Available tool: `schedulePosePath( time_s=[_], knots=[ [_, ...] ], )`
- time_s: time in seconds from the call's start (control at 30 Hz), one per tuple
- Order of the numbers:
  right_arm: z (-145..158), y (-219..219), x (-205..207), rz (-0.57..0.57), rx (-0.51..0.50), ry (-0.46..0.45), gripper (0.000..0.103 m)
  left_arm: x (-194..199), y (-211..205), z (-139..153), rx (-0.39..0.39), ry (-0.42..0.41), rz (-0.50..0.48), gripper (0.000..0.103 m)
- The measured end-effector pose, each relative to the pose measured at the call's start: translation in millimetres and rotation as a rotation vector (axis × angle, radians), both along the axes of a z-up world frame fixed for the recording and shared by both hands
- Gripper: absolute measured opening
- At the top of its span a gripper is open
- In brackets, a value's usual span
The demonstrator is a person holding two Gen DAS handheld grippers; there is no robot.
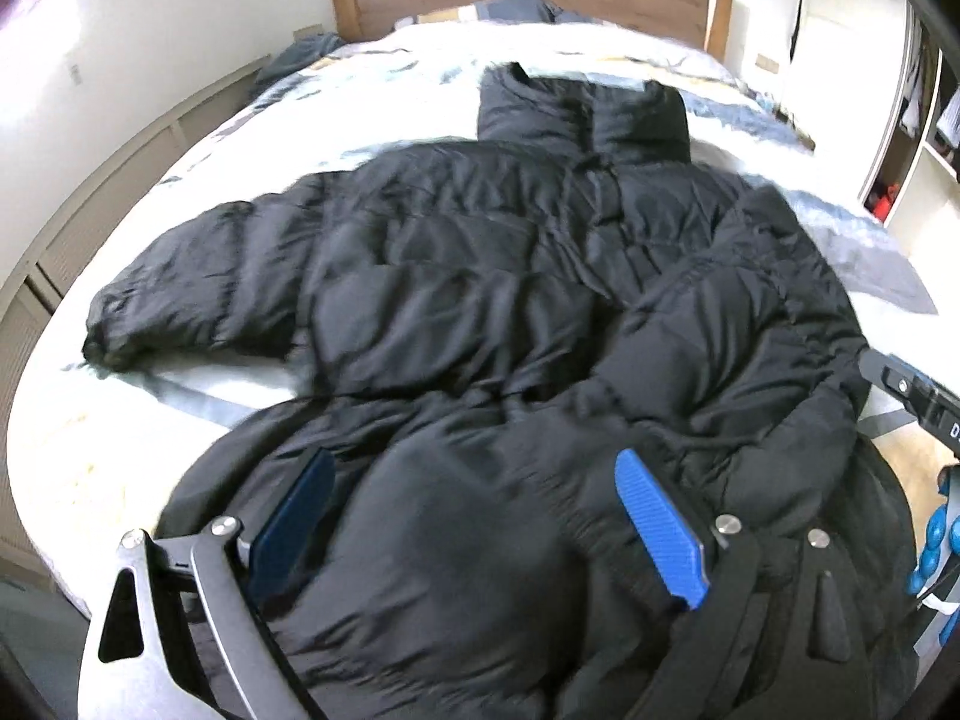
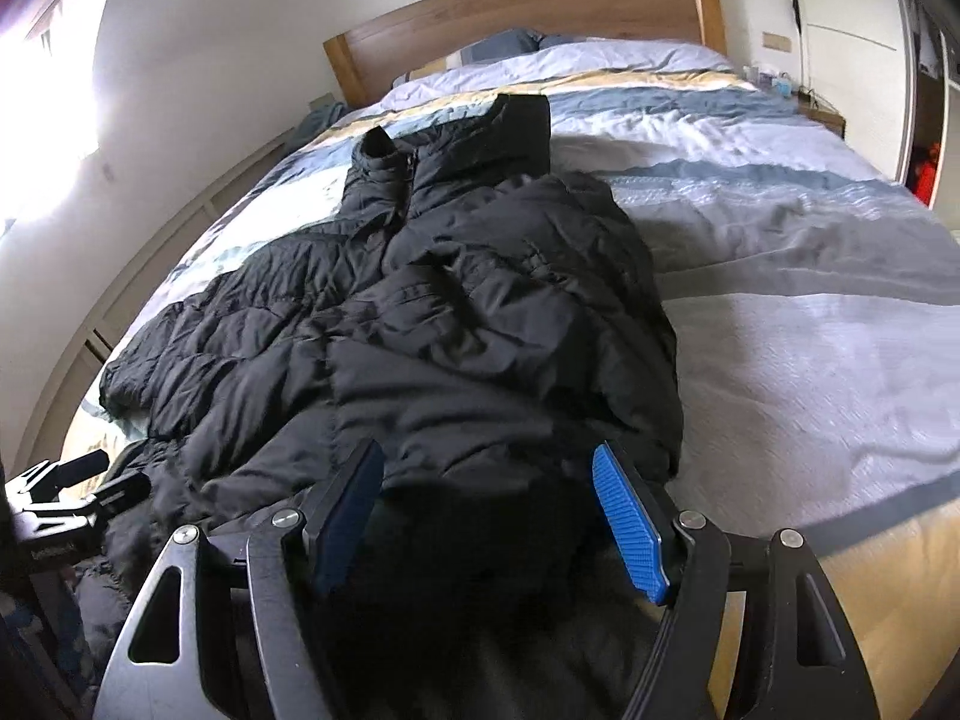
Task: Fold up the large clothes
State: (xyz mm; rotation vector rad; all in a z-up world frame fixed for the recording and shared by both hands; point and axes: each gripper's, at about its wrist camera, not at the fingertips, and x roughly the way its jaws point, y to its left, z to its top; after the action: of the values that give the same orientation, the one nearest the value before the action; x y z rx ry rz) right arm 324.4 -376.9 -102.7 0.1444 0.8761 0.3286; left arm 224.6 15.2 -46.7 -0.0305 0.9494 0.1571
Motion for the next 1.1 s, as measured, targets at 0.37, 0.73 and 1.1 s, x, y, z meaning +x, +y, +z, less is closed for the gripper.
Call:
schedulePosePath(
  time_s=[0.37, 0.73, 1.1],
  knots=[
    [40, 28, -78, -0.061, 0.025, -0.046, 0.077, -69, 59, 38, -0.052, -0.074, 0.02, 0.095],
    [100, 66, -110, -0.1, 0.028, -0.143, 0.085, -101, 185, 85, -0.125, -0.188, 0.137, 0.095],
    [119, 93, -100, -0.119, 0.033, -0.18, 0.087, -93, 339, 87, -0.151, -0.205, 0.307, 0.095]
  ],
)
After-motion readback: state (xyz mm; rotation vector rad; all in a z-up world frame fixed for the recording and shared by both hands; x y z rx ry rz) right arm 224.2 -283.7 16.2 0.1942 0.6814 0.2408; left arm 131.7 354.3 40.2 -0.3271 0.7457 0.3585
